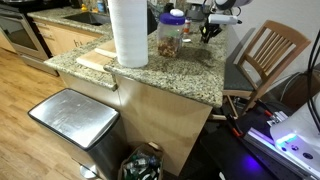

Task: Put the keys on top of the clear container with a blue lid

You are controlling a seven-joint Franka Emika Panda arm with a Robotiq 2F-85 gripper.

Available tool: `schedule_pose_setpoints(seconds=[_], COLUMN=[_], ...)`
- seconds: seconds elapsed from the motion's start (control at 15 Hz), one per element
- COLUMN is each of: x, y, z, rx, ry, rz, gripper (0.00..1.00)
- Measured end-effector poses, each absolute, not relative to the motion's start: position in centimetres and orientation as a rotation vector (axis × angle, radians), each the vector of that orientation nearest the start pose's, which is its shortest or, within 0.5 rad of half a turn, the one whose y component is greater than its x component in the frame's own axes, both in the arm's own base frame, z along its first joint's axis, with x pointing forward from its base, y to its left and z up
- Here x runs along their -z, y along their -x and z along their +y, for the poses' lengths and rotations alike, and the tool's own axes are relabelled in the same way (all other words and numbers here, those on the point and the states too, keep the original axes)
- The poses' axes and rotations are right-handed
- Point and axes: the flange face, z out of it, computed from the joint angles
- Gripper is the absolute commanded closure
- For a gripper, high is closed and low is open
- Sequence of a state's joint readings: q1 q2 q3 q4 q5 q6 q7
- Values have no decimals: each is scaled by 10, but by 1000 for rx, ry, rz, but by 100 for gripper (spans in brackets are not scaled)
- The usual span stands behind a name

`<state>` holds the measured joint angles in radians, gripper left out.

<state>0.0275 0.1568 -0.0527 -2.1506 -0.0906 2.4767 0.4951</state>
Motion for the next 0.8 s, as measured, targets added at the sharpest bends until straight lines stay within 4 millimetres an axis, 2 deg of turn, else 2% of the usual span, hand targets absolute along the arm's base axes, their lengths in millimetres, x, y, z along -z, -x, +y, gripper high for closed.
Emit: schedule_pose_setpoints(seconds=[0.07, 0.33, 0.47, 0.6, 0.8], x=[-347, -349, -361, -389, -448], y=[-577, -579, -579, -575, -555], z=[-13, -7, -4, -3, -5], rx=[301, 324, 345, 381, 372], ry=[3073, 3068, 3053, 3036, 3011], rz=[705, 686, 653, 595, 459], gripper=[97, 100, 99, 99, 99])
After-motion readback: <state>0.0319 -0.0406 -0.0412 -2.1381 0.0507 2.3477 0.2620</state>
